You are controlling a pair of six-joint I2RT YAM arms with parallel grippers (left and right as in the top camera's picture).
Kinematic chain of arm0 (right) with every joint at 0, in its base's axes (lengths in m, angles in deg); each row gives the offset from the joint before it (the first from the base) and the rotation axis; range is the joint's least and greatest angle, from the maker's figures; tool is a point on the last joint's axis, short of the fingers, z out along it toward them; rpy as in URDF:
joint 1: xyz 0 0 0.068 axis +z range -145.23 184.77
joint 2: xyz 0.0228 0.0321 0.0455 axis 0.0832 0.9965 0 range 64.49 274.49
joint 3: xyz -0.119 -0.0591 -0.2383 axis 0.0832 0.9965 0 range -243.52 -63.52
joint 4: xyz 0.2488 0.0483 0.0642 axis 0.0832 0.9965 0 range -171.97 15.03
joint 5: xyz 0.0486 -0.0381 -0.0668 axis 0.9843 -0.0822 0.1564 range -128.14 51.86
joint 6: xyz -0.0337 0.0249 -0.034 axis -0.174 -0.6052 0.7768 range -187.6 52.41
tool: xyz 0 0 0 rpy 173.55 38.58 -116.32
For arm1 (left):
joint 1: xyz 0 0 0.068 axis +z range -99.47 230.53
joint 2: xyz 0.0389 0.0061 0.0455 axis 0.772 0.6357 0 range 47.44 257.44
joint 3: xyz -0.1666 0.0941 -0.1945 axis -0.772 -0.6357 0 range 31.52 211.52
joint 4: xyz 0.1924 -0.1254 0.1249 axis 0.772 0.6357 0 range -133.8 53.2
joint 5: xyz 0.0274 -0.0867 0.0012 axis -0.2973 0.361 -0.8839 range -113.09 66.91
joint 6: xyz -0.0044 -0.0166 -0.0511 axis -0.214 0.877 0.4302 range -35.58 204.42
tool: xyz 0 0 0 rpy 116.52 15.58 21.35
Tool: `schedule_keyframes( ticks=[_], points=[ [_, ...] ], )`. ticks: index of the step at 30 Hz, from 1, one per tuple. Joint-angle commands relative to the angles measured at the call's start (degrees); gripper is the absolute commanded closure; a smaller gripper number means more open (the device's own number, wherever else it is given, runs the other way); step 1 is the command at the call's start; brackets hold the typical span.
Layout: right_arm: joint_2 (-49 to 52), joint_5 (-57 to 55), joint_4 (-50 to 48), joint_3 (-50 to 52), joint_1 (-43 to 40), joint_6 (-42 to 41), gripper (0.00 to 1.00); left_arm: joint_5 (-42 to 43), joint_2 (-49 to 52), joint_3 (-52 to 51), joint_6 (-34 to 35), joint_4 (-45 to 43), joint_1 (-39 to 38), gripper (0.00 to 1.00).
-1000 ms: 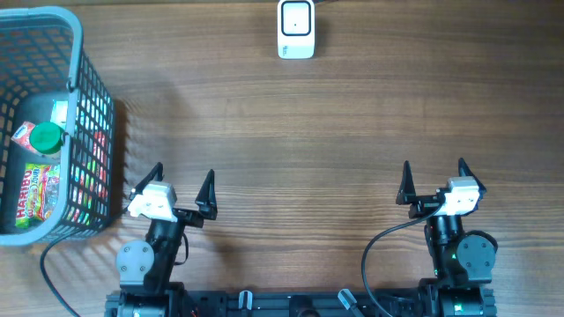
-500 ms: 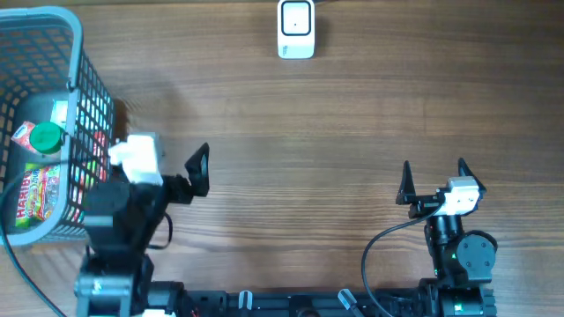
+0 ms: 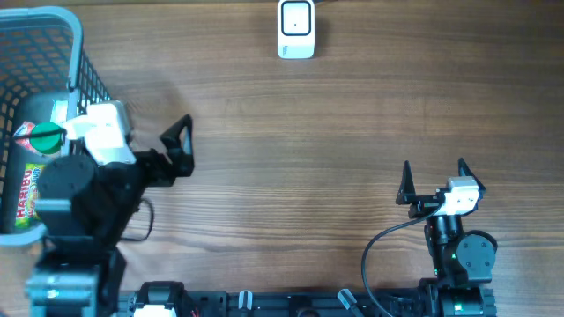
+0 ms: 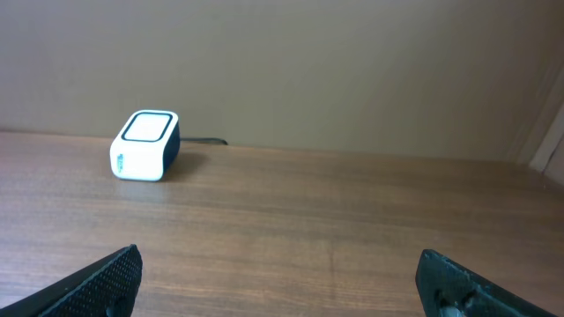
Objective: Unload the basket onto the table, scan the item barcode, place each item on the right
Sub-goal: 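Move the left gripper over the basket toward the green-lidded jar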
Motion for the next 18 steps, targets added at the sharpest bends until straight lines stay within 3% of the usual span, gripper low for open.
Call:
schedule_keyframes(
  ticks=[1,6,9,10,14,18],
  points=[
    [0.02,0.7,-0.15,0.04,0.22,0.76,0.0,-9.62,8.92,14.16,3.91,7.17,0.37,0.0],
    [0.02,0.7,-0.15,0.04,0.22,0.76,0.0,-24.02,20.98,33.42,7.43,20.24,1.27,0.0],
    [0.02,0.7,-0.15,0.04,0.22,0.76,0.0,-28.96,25.31,38.84,8.79,22.49,4.44,0.0],
    [0.02,0.7,-0.15,0.04,0.22,0.79,0.0,-28.92,25.99,39.26,9.09,22.38,5.9,0.0],
    [0.02,0.7,-0.15,0.04,0.22,0.79,0.0,-27.65,28.3,39.28,21.09,25.51,16.26,0.0],
    [0.02,0.7,-0.15,0.04,0.22,0.79,0.0,-19.21,31.32,39.28,22.45,26.34,29.0,0.0]
  ],
)
